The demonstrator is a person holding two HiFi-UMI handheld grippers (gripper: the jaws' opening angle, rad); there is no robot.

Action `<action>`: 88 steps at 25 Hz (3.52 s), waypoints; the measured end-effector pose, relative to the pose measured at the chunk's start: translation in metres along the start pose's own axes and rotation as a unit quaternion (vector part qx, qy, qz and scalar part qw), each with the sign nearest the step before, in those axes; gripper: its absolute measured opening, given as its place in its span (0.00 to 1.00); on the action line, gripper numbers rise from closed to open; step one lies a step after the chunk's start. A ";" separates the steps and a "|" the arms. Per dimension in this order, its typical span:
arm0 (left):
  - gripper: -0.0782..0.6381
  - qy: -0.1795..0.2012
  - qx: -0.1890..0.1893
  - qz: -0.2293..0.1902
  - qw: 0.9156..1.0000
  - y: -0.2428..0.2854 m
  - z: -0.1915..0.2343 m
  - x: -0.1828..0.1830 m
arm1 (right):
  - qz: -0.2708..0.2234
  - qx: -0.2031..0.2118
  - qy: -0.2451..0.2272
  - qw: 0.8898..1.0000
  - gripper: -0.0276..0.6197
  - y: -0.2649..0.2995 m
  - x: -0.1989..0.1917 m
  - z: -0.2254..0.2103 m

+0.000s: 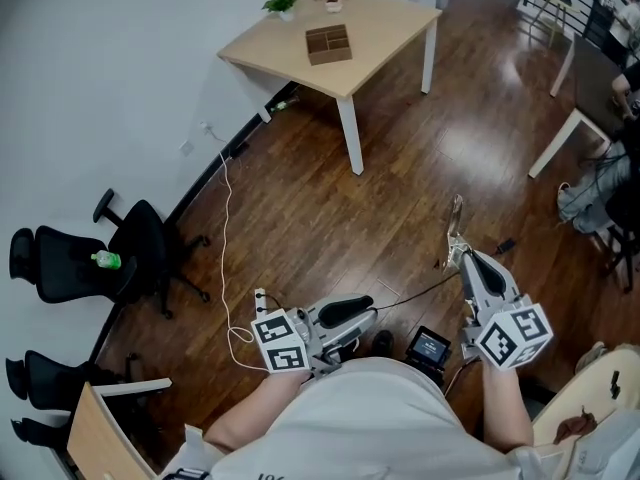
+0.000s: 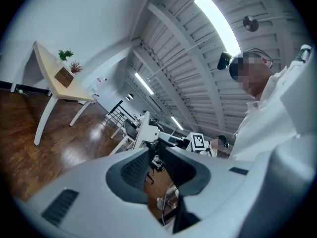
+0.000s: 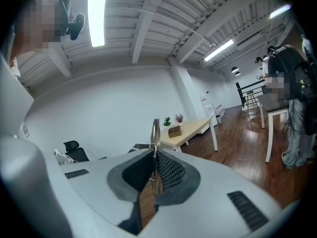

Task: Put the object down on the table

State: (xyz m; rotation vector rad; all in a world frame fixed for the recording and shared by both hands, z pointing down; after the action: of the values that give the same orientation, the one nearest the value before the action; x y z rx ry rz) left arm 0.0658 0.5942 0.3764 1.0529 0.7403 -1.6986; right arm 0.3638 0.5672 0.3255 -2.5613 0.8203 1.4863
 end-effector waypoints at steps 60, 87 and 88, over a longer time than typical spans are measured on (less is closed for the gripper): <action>0.24 -0.009 0.060 -0.034 0.998 -0.053 0.350 0.167 | 0.047 0.031 -0.028 0.998 0.07 0.415 0.084 0.030; 0.24 -0.029 0.095 -0.047 0.994 0.061 0.489 0.220 | 0.075 0.038 -0.028 0.996 0.07 0.549 0.166 -0.086; 0.24 -0.030 0.093 -0.047 0.994 0.059 0.498 0.223 | 0.074 0.036 -0.029 0.996 0.07 0.557 0.166 -0.085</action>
State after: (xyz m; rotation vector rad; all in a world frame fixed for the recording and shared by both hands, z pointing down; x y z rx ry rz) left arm -0.0675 0.0616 0.3957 1.1036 0.6113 -1.9000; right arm 0.2289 -0.0047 0.3454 -2.4420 1.0557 1.5310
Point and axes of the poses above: the fingertips, and each gripper's own axes: y forward along the fingers, z to its left, x out of its top, the point moved 9 cm from there along -y, backward along the fingers, and after that the axes turned 13 degrees about y, right-handed, at the moved point
